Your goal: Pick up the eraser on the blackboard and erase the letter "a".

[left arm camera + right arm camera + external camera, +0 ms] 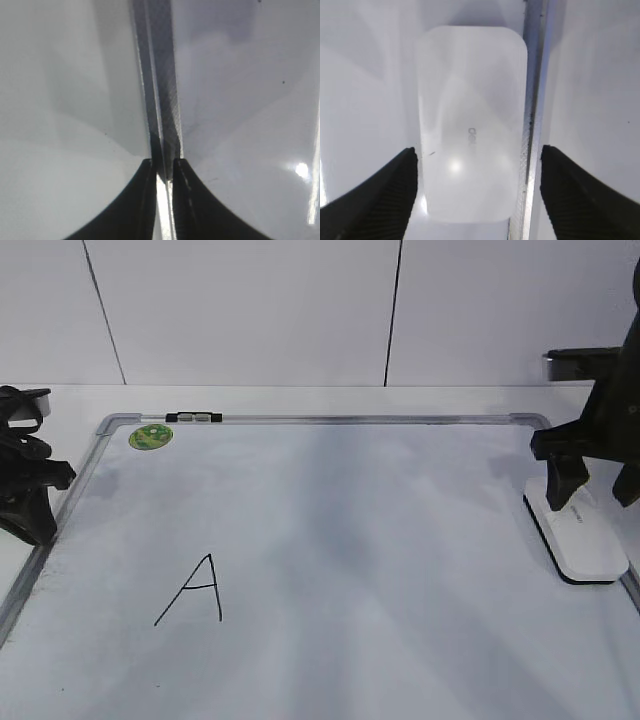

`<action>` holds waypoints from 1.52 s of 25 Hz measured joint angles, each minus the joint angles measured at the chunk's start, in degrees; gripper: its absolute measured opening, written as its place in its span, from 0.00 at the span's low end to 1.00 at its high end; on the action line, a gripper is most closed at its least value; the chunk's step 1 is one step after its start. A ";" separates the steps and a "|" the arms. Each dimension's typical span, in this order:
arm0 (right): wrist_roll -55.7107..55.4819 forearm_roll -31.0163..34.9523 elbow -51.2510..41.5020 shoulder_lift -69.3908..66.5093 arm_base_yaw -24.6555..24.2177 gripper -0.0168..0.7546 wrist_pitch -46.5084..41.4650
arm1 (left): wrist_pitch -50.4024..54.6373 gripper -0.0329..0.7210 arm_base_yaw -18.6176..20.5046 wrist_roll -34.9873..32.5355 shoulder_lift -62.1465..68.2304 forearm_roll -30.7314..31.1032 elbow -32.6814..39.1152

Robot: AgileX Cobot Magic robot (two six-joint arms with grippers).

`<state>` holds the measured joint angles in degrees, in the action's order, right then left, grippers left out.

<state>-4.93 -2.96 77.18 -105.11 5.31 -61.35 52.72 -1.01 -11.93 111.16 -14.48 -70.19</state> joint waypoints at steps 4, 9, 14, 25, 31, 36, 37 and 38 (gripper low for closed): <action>0.68 0.00 0.00 4.48 0.00 0.80 -1.46 | 0.00 0.17 0.00 0.00 0.00 0.00 -0.05; 0.87 0.00 0.00 8.87 0.00 0.80 -2.52 | 0.70 0.26 0.00 0.00 0.00 0.10 -1.68; 1.14 0.00 0.00 10.85 0.00 0.80 -4.15 | 2.79 0.41 0.00 0.00 -0.81 0.51 -6.90; 2.79 0.21 0.00 17.17 0.00 0.79 -8.66 | 16.69 0.44 0.00 1.87 -15.01 2.71 -12.63; 2.98 0.45 -2.62 25.62 0.00 0.79 -9.00 | 17.69 0.44 -0.10 4.95 -27.24 0.98 -11.26; 3.07 1.21 -10.25 35.30 0.00 0.79 -9.35 | 18.09 0.44 -0.21 5.22 -38.61 0.40 -5.91; 3.07 1.31 -12.37 37.46 0.00 0.79 -9.36 | 18.18 0.44 -0.21 5.31 -40.64 0.40 -4.16; 3.07 1.31 -14.24 39.37 0.00 0.79 -9.36 | 18.18 0.44 -0.21 5.31 -43.56 0.40 -2.24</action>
<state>-1.86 -1.66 62.94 -65.74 5.31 -70.70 70.89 -1.22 -6.62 67.61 -14.09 -72.43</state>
